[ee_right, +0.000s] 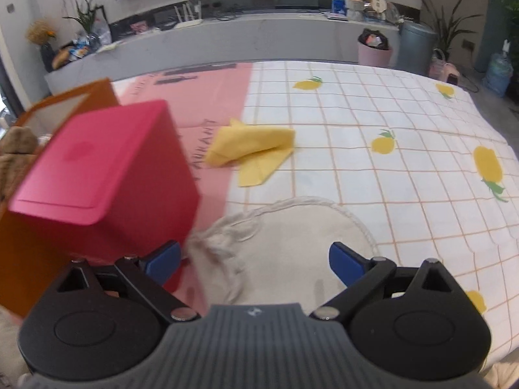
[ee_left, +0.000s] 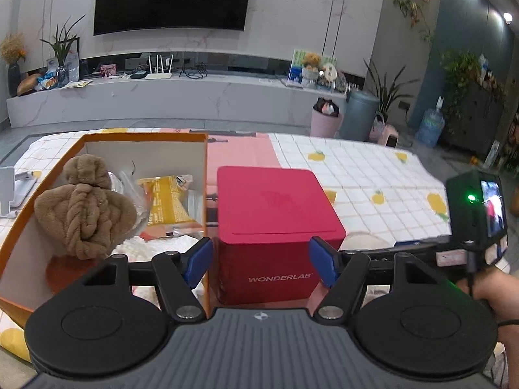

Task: Organize soft objects
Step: 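Move both tools back to the yellow cloth and white fluffy towel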

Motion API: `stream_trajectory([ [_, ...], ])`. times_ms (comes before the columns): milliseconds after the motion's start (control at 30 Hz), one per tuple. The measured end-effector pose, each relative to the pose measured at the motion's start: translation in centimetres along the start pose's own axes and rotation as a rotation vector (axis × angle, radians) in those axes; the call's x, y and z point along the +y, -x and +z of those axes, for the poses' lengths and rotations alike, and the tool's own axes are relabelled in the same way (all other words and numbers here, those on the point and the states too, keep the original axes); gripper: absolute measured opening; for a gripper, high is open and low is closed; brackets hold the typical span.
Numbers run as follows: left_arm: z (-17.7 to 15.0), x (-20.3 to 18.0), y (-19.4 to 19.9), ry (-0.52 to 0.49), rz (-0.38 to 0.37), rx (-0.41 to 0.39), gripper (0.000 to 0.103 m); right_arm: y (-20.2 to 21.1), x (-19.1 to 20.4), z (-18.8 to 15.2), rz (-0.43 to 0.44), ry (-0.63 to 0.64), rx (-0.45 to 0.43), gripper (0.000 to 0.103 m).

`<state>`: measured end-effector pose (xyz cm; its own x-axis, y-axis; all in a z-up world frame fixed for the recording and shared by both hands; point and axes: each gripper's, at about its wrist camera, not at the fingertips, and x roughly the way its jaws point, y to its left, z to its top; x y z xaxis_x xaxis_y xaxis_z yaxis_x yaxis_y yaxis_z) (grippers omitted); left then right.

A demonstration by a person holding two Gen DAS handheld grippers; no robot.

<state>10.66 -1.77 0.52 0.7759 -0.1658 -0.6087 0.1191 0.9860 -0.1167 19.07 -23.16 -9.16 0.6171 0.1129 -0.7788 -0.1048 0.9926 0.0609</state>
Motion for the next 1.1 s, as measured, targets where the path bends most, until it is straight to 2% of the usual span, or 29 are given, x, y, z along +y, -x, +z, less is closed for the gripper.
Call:
stream_trajectory([
  [100, 0.3, -1.3, -0.6, -0.037, -0.001, 0.022, 0.079, -1.3, -0.8, 0.1, -0.017, -0.044, 0.020, 0.097],
  [267, 1.3, -3.6, -2.2, -0.172, -0.088, 0.123, 0.079, -3.0, -1.7, -0.2, -0.049, -0.069, 0.056, 0.097],
  [400, 3.1, -5.0, -3.8, -0.260, -0.100, 0.168, 0.079, -4.1, -2.3, -0.3, -0.055, -0.119, 0.082, 0.098],
  [500, 4.6, -6.6, -5.2, -0.389, -0.117, 0.195, 0.080, -4.3, -2.5, -0.2, -0.099, -0.143, 0.086, 0.099],
  [600, 5.7, -8.9, -6.6, -0.555, -0.118, 0.186, 0.081, -4.8, -1.8, -0.3, -0.142, -0.099, 0.098, 0.100],
  [700, 6.6, -11.2, -8.7, -0.687, -0.072, 0.187, 0.083, -4.9, -2.0, -0.3, -0.162, -0.120, 0.085, 0.101],
  [767, 7.0, -12.4, -10.7, -0.723, -0.032, 0.213, 0.083, -5.0, -2.2, -0.2, -0.173, -0.133, 0.080, 0.101],
  [900, 7.4, -14.2, -14.8, -0.779, -0.025, 0.285, 0.080, -5.1, -2.6, -0.3, -0.181, -0.149, 0.055, 0.101],
  [1000, 7.8, -14.9, -16.8, -0.809, -0.090, 0.349, 0.080, -5.0, -3.7, -0.2, -0.215, -0.193, 0.047, 0.098],
  [1067, 8.1, -15.4, -17.9, -0.831, -0.132, 0.374, 0.080, -4.7, -4.2, -0.1, -0.229, -0.197, 0.038, 0.087],
  [1100, 8.1, -15.6, -18.5, -0.849, -0.152, 0.384, 0.080, -4.7, -4.3, 0.0, -0.227, -0.191, 0.038, 0.086],
])
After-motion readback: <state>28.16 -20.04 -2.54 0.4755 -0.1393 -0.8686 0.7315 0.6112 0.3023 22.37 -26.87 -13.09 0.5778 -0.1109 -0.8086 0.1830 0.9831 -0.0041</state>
